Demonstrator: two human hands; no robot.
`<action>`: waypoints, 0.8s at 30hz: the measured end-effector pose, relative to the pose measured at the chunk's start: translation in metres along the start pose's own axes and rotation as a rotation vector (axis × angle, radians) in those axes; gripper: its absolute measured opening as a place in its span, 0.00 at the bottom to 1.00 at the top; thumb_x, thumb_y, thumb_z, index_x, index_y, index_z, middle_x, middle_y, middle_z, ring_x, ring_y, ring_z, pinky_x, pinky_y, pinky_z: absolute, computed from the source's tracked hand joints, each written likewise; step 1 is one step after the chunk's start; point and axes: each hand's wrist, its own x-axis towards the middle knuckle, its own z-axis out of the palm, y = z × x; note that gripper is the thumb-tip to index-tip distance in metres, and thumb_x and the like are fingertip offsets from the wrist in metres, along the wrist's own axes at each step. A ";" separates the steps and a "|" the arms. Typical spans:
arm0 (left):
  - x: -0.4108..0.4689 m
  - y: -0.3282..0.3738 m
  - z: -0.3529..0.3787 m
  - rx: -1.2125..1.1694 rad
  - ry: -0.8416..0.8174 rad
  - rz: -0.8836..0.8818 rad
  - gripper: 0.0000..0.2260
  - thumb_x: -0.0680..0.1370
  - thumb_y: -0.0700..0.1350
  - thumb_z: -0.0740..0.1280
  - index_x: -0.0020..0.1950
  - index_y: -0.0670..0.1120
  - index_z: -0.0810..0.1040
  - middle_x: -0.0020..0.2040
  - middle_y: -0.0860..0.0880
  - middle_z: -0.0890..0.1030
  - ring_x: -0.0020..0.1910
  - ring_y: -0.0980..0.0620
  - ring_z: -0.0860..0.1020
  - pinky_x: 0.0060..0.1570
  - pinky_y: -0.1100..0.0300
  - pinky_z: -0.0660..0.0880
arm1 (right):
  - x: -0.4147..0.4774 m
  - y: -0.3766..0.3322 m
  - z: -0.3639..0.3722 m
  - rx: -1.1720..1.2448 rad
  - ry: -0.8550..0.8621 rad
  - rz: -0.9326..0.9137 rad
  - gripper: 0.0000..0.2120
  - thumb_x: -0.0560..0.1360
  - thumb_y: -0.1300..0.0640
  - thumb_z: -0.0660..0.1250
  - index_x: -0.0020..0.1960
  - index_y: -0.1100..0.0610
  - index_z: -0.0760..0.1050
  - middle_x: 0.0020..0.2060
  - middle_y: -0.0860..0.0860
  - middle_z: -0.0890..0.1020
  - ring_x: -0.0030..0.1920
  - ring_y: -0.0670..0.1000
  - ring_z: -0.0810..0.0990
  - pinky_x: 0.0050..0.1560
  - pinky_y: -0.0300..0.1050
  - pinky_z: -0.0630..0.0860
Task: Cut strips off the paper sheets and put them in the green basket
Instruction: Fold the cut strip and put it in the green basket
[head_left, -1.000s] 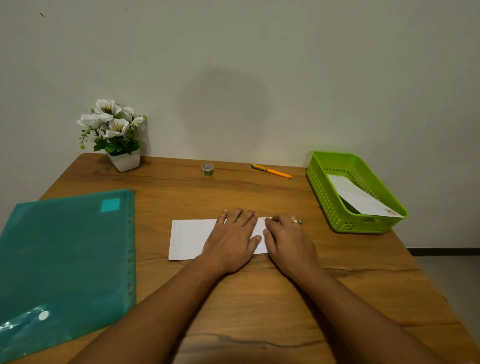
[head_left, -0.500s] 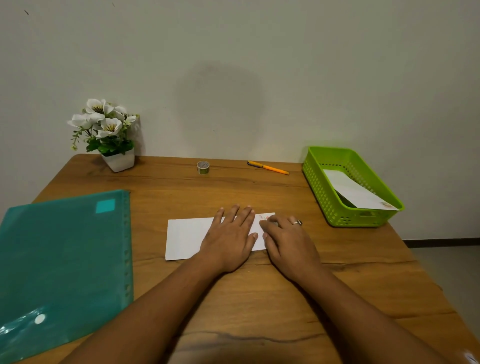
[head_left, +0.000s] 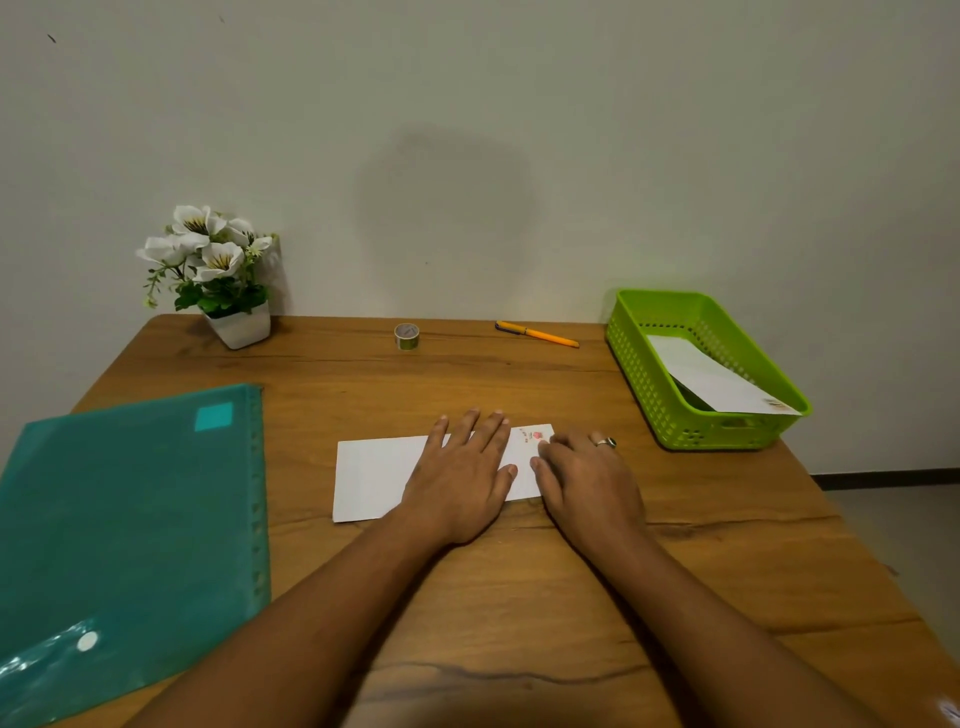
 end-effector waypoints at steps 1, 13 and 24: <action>0.000 -0.001 0.000 0.001 -0.001 0.002 0.28 0.86 0.59 0.43 0.85 0.50 0.45 0.85 0.51 0.47 0.83 0.49 0.44 0.80 0.42 0.44 | 0.000 0.001 -0.001 0.009 0.004 -0.009 0.12 0.81 0.50 0.65 0.55 0.54 0.85 0.51 0.50 0.84 0.49 0.54 0.77 0.44 0.49 0.75; 0.002 -0.002 0.003 0.003 0.007 0.000 0.29 0.86 0.59 0.43 0.85 0.49 0.45 0.85 0.50 0.47 0.83 0.50 0.44 0.80 0.43 0.44 | 0.009 -0.003 -0.001 0.003 -0.067 -0.053 0.14 0.82 0.49 0.63 0.63 0.52 0.81 0.58 0.52 0.80 0.55 0.54 0.76 0.48 0.50 0.75; 0.002 -0.003 0.007 0.001 0.031 0.001 0.29 0.85 0.59 0.40 0.84 0.49 0.46 0.85 0.50 0.48 0.83 0.50 0.44 0.81 0.44 0.43 | 0.018 -0.014 0.004 0.043 -0.101 -0.070 0.19 0.82 0.48 0.59 0.69 0.51 0.78 0.56 0.51 0.79 0.55 0.54 0.75 0.54 0.51 0.74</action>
